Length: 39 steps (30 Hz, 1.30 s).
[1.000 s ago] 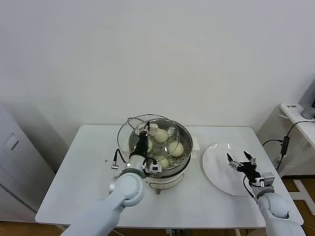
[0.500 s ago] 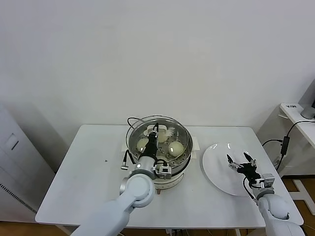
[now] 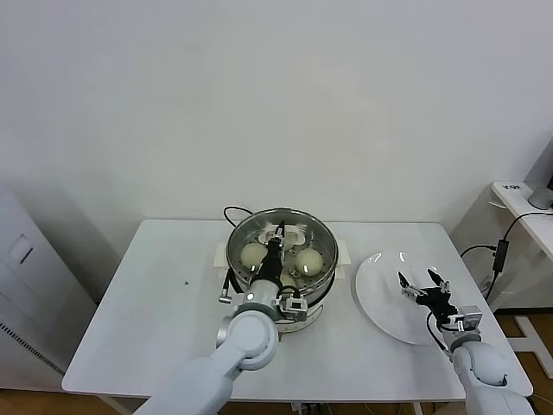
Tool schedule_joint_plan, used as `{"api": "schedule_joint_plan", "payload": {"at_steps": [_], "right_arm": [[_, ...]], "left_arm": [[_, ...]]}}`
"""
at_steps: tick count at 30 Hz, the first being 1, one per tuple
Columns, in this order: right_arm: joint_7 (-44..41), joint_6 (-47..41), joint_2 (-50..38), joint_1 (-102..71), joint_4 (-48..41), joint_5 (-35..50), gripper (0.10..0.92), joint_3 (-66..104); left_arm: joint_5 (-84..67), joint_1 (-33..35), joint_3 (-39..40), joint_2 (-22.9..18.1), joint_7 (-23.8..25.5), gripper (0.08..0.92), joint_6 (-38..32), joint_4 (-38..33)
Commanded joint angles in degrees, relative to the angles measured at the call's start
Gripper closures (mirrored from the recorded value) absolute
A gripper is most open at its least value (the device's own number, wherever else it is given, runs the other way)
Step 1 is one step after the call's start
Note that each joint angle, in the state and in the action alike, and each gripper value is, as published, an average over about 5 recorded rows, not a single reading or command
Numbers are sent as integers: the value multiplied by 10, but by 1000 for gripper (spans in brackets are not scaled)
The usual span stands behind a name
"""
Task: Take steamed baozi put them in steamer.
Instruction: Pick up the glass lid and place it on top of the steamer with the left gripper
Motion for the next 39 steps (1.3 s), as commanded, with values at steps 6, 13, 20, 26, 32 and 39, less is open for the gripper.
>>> {"api": "schedule_joint_plan", "payload": {"at_steps": [6,13,20,26,32,39], "right_arm": [[-1,1,1,1,-1,1,203,1],[-3,1,2,-2,1,1,203,2],[-5,1,2,0,2,1,203,2],[-10,0,2,1,5,3,203,2],[-19,-4,0,8,9,7,203,-1],[-11,-33,-2,6,36,34,203,-11]], "left_arm": [[0,4,-3,-4,-13,894,-8,16],[-6,12,-7,-4,-24,894,-9,18],[-45,30,-15,4,-34,847,10,-1],[-142,65,-55,29,-17,680,-28,-103],[-396,102,-130,71,75,506,-130,-233],[-851,135,-260,85,35,307,-209,-288]]}}
